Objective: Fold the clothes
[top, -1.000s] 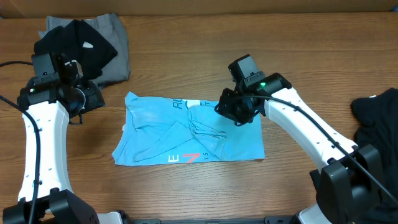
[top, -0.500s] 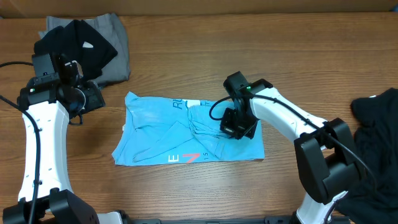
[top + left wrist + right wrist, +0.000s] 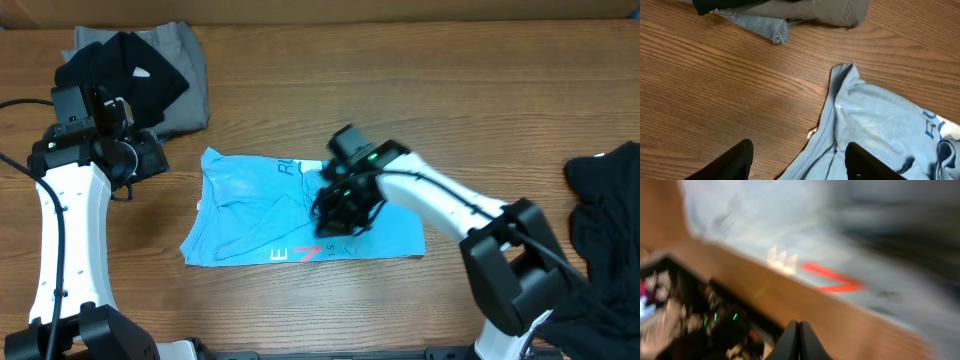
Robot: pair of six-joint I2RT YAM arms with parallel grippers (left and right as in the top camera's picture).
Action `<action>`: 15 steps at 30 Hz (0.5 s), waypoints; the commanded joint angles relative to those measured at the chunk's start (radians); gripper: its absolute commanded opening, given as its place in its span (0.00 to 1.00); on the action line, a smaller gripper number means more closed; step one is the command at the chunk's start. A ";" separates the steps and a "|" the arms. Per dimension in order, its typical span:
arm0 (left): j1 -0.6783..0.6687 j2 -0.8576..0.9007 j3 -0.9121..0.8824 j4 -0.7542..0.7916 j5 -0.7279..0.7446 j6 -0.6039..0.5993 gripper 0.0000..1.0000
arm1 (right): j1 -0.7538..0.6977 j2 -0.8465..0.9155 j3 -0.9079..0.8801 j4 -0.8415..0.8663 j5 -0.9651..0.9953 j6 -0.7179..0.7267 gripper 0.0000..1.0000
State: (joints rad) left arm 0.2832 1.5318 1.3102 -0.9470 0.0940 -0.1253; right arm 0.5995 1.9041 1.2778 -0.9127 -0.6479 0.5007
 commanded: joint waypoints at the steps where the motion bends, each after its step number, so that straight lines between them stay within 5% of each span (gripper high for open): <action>1: 0.005 -0.022 0.016 0.002 0.011 -0.010 0.62 | -0.133 -0.041 0.026 -0.060 0.157 0.053 0.04; 9: 0.005 -0.022 0.016 0.002 0.011 -0.010 0.62 | -0.231 -0.041 -0.106 -0.064 0.228 0.116 0.04; 15: 0.005 -0.022 0.016 0.010 0.011 -0.010 0.62 | -0.178 -0.041 -0.198 0.061 0.063 0.128 0.04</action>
State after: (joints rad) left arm 0.2832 1.5318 1.3102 -0.9447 0.0944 -0.1253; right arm 0.3779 1.8935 1.0962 -0.9096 -0.4763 0.6117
